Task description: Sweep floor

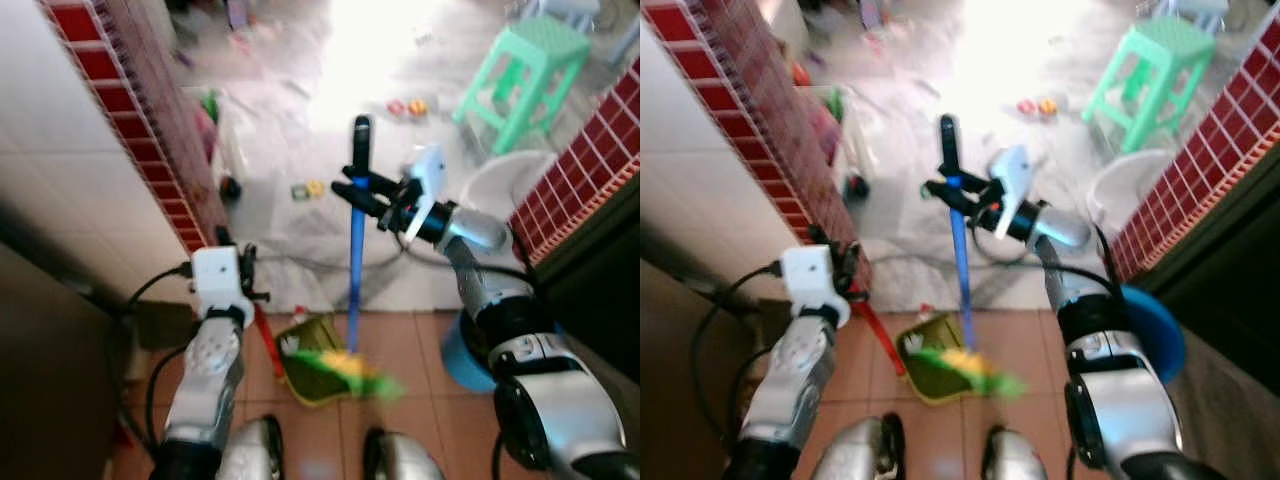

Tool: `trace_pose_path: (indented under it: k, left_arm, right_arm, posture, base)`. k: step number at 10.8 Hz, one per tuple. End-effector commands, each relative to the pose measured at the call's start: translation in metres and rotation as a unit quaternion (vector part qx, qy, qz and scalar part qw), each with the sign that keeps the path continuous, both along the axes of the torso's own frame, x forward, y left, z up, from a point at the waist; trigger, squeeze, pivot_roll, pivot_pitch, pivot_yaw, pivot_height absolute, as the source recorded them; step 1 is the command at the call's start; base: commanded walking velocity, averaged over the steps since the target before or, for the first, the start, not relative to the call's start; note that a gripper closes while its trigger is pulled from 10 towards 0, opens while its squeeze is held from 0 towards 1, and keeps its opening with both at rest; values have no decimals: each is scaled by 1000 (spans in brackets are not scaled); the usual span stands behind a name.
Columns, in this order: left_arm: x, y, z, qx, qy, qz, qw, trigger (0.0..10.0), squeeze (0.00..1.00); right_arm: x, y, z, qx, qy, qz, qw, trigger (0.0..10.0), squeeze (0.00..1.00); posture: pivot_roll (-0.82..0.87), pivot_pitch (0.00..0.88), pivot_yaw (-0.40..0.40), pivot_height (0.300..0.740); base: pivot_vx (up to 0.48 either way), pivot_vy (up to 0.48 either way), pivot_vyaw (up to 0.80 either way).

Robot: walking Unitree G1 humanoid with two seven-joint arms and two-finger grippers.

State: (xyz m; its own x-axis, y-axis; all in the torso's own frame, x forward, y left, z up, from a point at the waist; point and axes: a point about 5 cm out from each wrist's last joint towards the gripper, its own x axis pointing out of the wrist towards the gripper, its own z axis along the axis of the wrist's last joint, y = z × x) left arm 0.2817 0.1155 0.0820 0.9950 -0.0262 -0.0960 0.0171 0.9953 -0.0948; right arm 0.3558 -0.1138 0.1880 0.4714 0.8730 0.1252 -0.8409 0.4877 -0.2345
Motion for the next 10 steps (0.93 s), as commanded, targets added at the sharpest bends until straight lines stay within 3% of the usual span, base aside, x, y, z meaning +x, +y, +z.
trace_pose_path:
  k: [1,3,5,6,7,8,9,10]
  left_arm:
    - [0,-11,-7,-17,25,-18,999,10000,0]
    - [3,-7,-3,-14,13,-34,999,10000,0]
    - [1,-1,-5,-10,6,-27,1000,10000,0]
    - [-1,0,-2,-26,1,-38,999,10000,0]
    - [-2,-1,6,-27,-7,-84,996,10000,0]
    - [-4,-5,11,-64,-4,-112,992,10000,0]
    - [-3,-2,14,-19,-13,-100,995,10000,0]
    - [-3,1,20,-8,-21,-91,996,10000,0]
  right_arm:
    - [-4,6,22,-16,-76,8,997,10000,0]
    - [-18,10,12,9,-126,-63,990,10000,0]
    - [-34,6,-25,57,-83,-197,975,10000,0]
    - [-38,6,-33,50,-86,-235,967,10000,0]
    - [-33,-4,-38,74,-52,-316,944,10000,0]
    - [-27,-15,-43,93,-10,-380,920,10000,0]
    - [-21,-18,-43,100,12,-400,911,10000,0]
    - [-16,-15,-37,95,9,-411,907,10000,0]
  posture:
    - [-38,1,42,740]
    - [-32,0,38,740]
    - [-24,0,39,740]
    - [-36,0,47,740]
    - [-43,0,43,740]
    - [-40,0,44,740]
    - [-33,0,50,740]
    - [-32,0,53,740]
  base:
    - [0,0,0]
    - [0,0,0]
    - [0,0,0]
    - [0,0,0]
    - [0,0,0]
    - [0,0,0]
    - [0,0,0]
    - [0,0,0]
